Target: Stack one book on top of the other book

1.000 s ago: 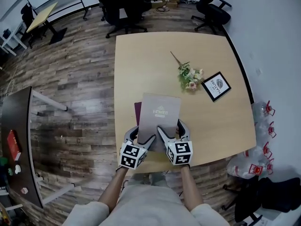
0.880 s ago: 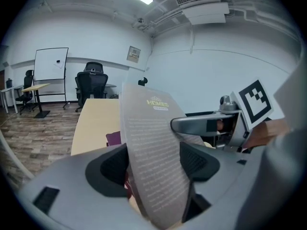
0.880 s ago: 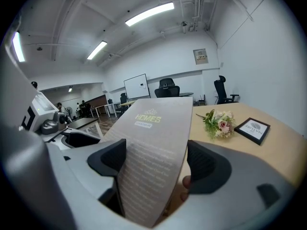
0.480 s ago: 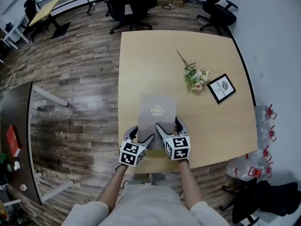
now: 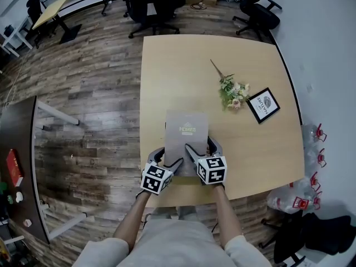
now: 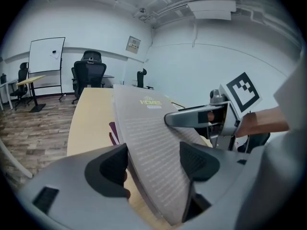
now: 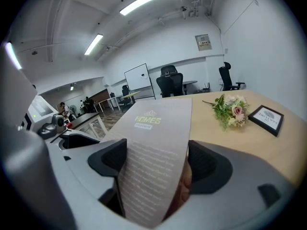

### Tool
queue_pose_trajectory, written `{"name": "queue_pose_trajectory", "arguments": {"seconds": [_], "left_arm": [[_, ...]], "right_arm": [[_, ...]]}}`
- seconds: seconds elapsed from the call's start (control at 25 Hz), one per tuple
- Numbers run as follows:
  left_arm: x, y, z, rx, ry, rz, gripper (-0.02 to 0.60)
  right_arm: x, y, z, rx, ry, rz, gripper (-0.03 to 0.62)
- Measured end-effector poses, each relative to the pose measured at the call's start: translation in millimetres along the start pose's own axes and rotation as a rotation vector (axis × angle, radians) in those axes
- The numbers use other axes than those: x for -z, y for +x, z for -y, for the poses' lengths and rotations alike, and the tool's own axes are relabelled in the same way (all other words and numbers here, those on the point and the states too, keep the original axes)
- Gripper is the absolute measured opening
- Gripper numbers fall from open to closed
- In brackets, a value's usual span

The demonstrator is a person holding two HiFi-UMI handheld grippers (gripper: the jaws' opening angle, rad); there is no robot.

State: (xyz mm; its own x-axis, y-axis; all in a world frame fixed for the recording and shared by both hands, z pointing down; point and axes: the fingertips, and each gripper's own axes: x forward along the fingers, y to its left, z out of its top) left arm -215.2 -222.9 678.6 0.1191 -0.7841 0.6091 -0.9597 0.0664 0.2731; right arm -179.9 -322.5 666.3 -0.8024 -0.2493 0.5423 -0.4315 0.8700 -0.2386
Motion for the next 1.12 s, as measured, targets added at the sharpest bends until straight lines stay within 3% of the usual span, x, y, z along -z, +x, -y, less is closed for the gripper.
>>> {"name": "queue_pose_trajectory", "arguments": {"seconds": [0.76,1.12], "left_arm": [[6,16,-11,0.052,-0.083,-0.041,0.350],[5,17,-12,0.050,-0.083,-0.046,0.356]], "right_arm": [[18,28,10,-0.023,0.062,-0.137,0.391],[16,28,11,-0.015,0.050,-0.130,0.393]]}}
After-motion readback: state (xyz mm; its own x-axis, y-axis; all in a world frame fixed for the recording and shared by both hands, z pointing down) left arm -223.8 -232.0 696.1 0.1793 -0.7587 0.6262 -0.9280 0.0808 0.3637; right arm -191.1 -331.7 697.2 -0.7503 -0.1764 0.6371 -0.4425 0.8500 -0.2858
